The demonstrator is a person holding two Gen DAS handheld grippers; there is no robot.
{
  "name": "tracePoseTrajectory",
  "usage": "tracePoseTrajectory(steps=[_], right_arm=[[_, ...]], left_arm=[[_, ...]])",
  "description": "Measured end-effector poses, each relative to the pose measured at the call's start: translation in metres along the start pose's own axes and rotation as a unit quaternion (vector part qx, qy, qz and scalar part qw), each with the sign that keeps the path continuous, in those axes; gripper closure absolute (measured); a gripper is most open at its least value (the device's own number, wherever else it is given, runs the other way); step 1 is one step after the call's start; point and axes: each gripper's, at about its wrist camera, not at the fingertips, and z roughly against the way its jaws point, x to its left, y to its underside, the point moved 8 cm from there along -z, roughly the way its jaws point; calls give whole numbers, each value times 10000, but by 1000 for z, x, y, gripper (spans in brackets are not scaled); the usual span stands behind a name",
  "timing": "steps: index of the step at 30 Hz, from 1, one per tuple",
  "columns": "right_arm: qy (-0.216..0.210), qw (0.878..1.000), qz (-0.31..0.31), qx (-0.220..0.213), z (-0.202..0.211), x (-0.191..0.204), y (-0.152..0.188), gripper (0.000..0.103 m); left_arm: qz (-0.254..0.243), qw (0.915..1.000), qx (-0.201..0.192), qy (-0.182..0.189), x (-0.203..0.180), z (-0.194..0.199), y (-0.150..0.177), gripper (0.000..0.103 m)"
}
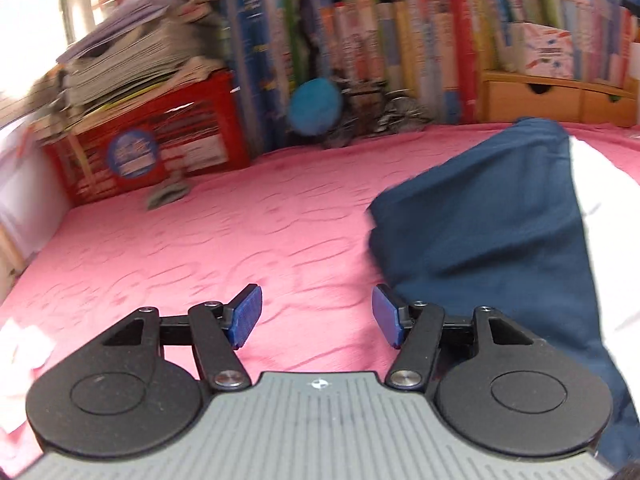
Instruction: Fold clothes
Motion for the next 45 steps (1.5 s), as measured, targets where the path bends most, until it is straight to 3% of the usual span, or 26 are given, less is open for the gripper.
tracePoseTrajectory(steps=[4,8,11,13,17,18,22,24,25,29,31,32,33,34,35,39,45], right_arm=[[443,9964,-718,68,8,-55,16,31],[538,9983,-151,167,7,-43,33,31],[822,9943,596,316,-3,-21,39,31],[1163,9895,808,306,-10,-17,39,31],[1427,9881,506,263,-18,-22,35,35],[1463,9879,432,273,-19,-24,34,35],[1562,9857,518,358,-30,-21,36,44],[1455,9885,232,328,-35,-23,35,62],[1410,9895,42,303,-36,-26,35,65],[1351,9898,-412,210,-37,-32,33,71],[1372,9891,-515,167,-35,-34,32,72],[1382,9887,-567,146,-34,-35,32,73],[1393,9882,-619,124,-33,-36,32,73],[1403,9878,-671,103,-32,-37,32,73],[1413,9873,-722,81,-32,-39,32,73],[1563,9856,-630,114,-31,-37,36,74],[1623,9838,-761,44,-29,-38,41,75]], left_arm=[[368,9979,-472,235,4,44,-13,44],[207,9889,-1141,931,-33,106,-24,38],[-149,9804,-1261,1505,-69,131,-10,35],[-502,9783,-1120,1669,-87,132,7,35],[-1346,9769,-850,1422,-103,127,39,35],[-1596,9728,-892,1425,-106,131,42,35],[-2597,9429,-1174,1722,-136,153,49,35],[-3002,9267,-1291,1858,-156,154,52,34],[-3155,9198,-1321,1923,-165,153,54,34],[-3642,8959,-1425,2108,-202,144,62,33],[-3873,8880,-1506,1968,-211,138,63,35],[-3970,8858,-1564,1825,-213,135,64,49],[-4066,8833,-1620,1680,-214,132,65,70],[-4147,8813,-1659,1544,-214,130,65,78],[-4168,8823,-1633,1453,-211,130,66,86],[-4121,8940,-1377,1098,-184,129,73,89],[-3658,9262,-709,568,-126,128,85,89]])
